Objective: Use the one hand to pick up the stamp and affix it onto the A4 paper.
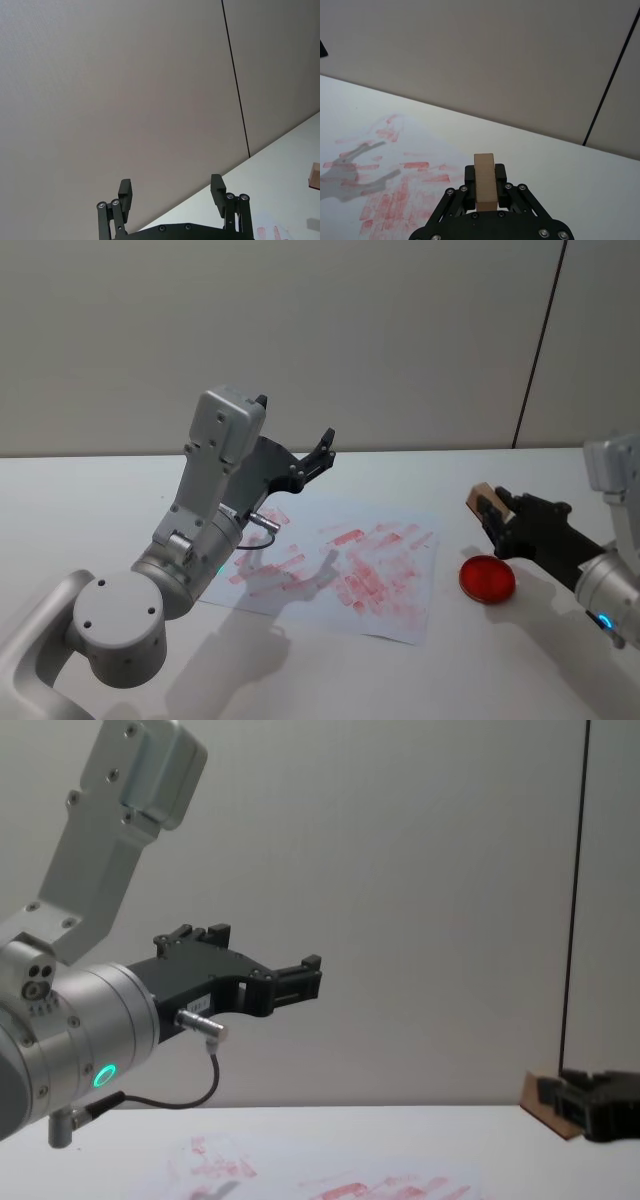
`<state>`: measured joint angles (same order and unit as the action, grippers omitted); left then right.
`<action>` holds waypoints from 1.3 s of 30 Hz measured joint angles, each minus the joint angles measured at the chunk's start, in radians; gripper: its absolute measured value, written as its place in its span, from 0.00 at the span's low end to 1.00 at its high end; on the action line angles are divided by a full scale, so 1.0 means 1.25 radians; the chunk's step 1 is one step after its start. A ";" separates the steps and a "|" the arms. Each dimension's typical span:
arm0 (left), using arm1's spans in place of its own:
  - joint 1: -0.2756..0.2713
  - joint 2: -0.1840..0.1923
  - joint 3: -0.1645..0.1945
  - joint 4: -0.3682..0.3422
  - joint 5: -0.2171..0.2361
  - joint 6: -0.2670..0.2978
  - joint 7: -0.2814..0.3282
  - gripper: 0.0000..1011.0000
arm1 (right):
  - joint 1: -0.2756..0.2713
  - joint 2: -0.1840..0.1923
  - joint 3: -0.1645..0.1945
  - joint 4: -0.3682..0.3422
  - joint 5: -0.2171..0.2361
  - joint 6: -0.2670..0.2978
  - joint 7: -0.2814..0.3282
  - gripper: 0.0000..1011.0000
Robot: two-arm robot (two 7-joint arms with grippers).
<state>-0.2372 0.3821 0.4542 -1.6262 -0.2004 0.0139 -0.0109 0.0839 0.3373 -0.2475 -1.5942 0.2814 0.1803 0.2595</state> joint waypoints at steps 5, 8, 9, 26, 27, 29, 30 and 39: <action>0.000 0.000 0.000 0.000 0.000 0.000 0.000 0.99 | -0.005 0.005 0.001 0.009 -0.007 0.007 -0.001 0.22; 0.000 0.000 0.000 0.000 0.000 0.000 0.000 0.99 | -0.005 0.007 0.001 0.018 -0.014 0.012 -0.001 0.22; 0.000 0.000 0.000 0.000 0.000 0.000 0.000 0.99 | -0.006 0.007 0.001 0.019 -0.016 0.013 -0.001 0.22; 0.000 0.000 0.000 0.000 0.000 0.000 0.000 0.99 | -0.005 0.007 -0.007 0.053 -0.046 0.038 0.008 0.22; 0.000 0.000 0.000 0.000 0.000 0.000 0.000 0.99 | -0.004 0.005 -0.009 0.056 -0.049 0.039 0.009 0.22; 0.000 0.000 0.000 0.000 0.000 0.000 0.000 0.99 | -0.002 0.004 -0.010 0.059 -0.052 0.039 0.011 0.22; 0.000 0.000 0.000 0.000 0.000 0.000 0.000 0.99 | -0.001 0.002 -0.012 0.061 -0.054 0.039 0.012 0.22; 0.000 0.000 0.000 0.000 0.000 0.000 0.000 0.99 | 0.004 -0.003 -0.017 0.071 -0.064 0.040 0.017 0.34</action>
<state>-0.2372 0.3821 0.4542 -1.6262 -0.2004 0.0139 -0.0110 0.0886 0.3334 -0.2684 -1.5052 0.2012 0.2306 0.2804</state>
